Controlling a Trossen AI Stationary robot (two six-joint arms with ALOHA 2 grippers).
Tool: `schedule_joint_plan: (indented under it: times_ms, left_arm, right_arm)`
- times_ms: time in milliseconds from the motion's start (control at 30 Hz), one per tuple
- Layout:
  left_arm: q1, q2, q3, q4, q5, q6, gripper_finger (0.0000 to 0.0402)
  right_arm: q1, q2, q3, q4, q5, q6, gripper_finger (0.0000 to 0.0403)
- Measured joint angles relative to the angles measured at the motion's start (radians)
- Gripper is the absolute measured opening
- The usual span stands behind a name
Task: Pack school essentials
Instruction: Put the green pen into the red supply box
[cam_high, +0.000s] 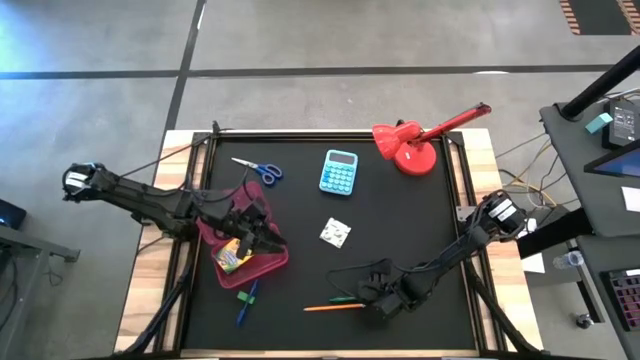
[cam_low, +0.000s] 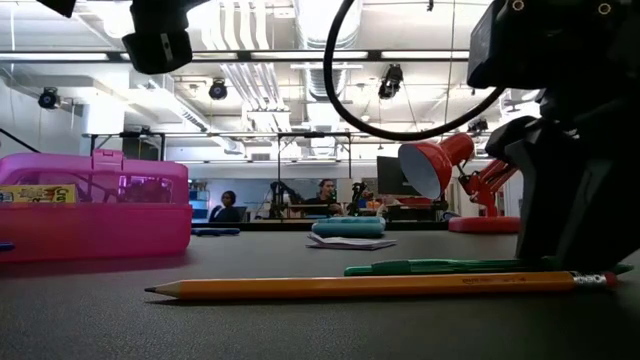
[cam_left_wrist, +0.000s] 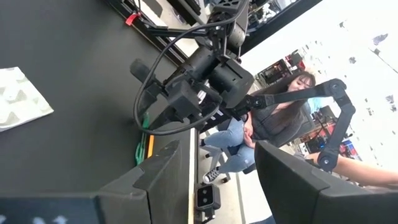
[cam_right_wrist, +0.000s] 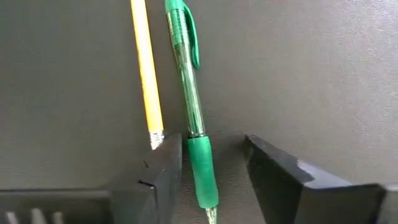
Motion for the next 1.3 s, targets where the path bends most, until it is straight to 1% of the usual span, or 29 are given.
schedule_joint_plan:
  times_ms: [300,367,433,567,667,733,867,967,1033,1100,1200,1300]
  left_arm:
    - [0.0,0.0,-0.009,0.001,0.0,0.001,0.0187]
    - [0.0,0.0,-0.01,0.001,0.0,0.001,0.0187]
    - [0.0,0.0,-0.01,0.001,0.0,0.001,0.0187]
    - [0.0,0.0,-0.01,0.002,0.0,0.003,0.0187]
    - [0.0,0.0,-0.01,0.002,-0.013,0.033,0.0187]
    - [0.0,0.0,-0.01,0.002,-0.03,0.073,0.0187]
    - [0.0,0.002,-0.01,0.003,-0.065,0.186,0.0187]
    - [0.0,0.004,-0.01,0.009,-0.107,0.258,0.0187]
    - [0.0,0.014,-0.01,0.043,-0.133,0.299,0.0187]
    - [0.0,0.028,-0.01,0.102,-0.146,0.341,0.0187]
    - [0.0,0.069,-0.008,0.26,-0.157,0.427,0.0187]
    - [0.0,0.128,-0.007,0.446,-0.195,0.531,0.0187]
  right_arm:
    - [0.0,-0.002,-0.002,0.003,-0.009,0.0,0.0045]
    - [0.0,-0.002,-0.002,0.002,-0.009,0.0,0.0029]
    - [-0.001,-0.004,-0.002,0.002,-0.013,0.0,0.0022]
    - [-0.002,-0.026,-0.003,0.005,-0.026,0.04,0.0024]
    - [-0.005,-0.069,-0.011,-0.029,-0.027,0.048,0.0024]
    - [-0.011,-0.11,-0.012,-0.024,-0.008,0.054,0.0024]
    - [-0.038,-0.21,-0.008,-0.016,0.068,0.076,0.0024]
    - [-0.068,-0.278,-0.008,-0.005,0.171,0.106,0.0024]
    - [-0.089,-0.332,-0.008,0.013,0.256,0.112,0.0024]
    - [-0.11,-0.38,-0.007,0.057,0.34,0.104,0.0024]
    - [-0.142,-0.427,-0.006,0.165,0.427,0.023,0.0024]
    - [-0.177,-0.46,-0.006,0.33,0.453,-0.097,0.0024]
